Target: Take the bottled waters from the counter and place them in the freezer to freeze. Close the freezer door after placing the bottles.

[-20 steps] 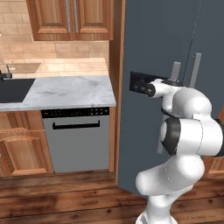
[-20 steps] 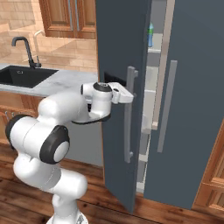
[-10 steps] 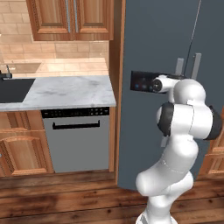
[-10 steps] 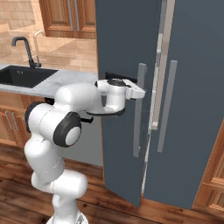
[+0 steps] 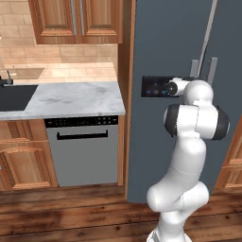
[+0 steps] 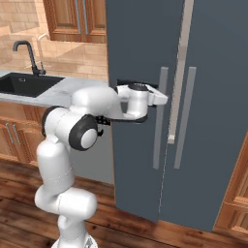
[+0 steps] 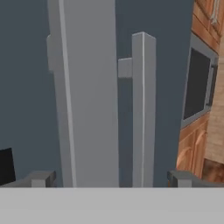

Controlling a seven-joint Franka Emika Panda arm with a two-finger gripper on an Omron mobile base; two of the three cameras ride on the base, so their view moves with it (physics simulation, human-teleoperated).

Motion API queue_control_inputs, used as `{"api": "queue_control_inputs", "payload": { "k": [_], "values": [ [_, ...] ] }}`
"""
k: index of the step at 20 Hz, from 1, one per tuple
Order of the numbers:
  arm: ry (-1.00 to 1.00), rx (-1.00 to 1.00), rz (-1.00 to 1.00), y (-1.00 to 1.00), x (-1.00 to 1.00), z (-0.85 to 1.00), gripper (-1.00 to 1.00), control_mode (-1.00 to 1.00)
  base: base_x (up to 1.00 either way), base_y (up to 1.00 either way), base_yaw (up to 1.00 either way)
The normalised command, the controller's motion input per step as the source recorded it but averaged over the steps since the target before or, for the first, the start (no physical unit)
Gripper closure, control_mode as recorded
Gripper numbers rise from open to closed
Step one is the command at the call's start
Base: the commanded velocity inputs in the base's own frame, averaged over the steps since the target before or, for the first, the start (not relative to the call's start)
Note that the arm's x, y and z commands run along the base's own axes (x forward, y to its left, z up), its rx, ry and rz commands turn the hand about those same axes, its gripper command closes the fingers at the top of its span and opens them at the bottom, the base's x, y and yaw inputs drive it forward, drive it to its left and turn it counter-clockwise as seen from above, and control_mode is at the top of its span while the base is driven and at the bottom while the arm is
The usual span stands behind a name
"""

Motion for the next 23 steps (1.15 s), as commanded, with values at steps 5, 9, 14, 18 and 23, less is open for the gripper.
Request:
{"api": "queue_control_inputs", "payload": {
  "k": [5, 9, 14, 18, 23],
  "values": [
    [0.00, 0.00, 0.04, -0.63, 0.18, -0.13, -1.00, -1.00, 0.00, 0.00, 0.00],
    [0.00, 0.00, 0.02, -0.66, 0.33, -0.17, -1.00, -1.00, 0.00, 0.00, 0.00],
    [0.00, 0.00, 0.00, -0.65, 0.47, -0.24, -1.00, -1.00, 0.00, 0.00, 0.00],
    [0.00, 0.00, 0.01, -0.53, 0.35, -0.26, -1.00, -1.00, 0.00, 0.00, 0.00],
    [0.00, 0.00, 0.00, -0.15, 0.08, -0.09, -1.00, -1.00, 0.00, 0.00, 0.00]
  ]
}}
